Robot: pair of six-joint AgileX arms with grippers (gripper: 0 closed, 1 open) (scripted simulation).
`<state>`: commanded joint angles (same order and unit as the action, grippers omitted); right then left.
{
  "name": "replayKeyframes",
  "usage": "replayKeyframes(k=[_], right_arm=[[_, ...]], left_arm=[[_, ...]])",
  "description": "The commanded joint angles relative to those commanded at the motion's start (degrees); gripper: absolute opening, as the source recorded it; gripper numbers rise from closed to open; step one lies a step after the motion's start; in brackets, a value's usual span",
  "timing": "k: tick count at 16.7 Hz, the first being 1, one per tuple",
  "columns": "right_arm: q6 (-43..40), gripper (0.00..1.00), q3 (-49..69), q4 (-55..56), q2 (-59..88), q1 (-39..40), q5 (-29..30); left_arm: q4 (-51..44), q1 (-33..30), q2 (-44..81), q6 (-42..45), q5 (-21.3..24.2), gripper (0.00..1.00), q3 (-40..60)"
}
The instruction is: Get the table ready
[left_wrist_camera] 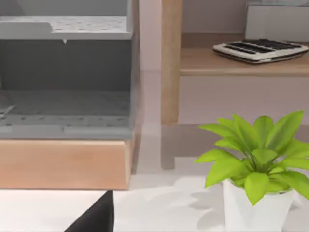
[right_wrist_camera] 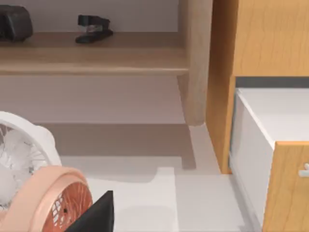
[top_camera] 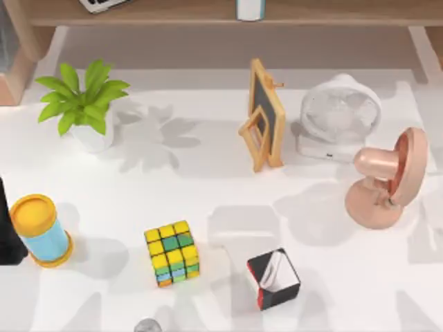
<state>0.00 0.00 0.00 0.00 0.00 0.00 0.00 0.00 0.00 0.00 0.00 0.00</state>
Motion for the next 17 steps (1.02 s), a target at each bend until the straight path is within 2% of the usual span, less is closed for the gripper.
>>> replayKeyframes(k=[4, 8, 12, 17], right_arm=[[-0.33, 1.00, 1.67, -1.18, 1.68, -0.40, 0.06], [-2.48, 1.00, 12.05, -8.02, 12.20, -2.37, -0.01], [-6.36, 1.00, 31.62, -19.19, 32.24, -5.25, -0.54], [-12.57, 1.00, 63.80, -35.95, 65.95, -9.74, -1.33]], left_arm=[[0.00, 0.00, 0.00, 0.00, 0.00, 1.00, 0.00], [0.00, 0.00, 0.00, 0.00, 0.00, 1.00, 0.00], [0.00, 0.00, 0.00, 0.00, 0.00, 1.00, 0.00], [0.00, 0.00, 0.00, 0.00, 0.00, 1.00, 0.00]])
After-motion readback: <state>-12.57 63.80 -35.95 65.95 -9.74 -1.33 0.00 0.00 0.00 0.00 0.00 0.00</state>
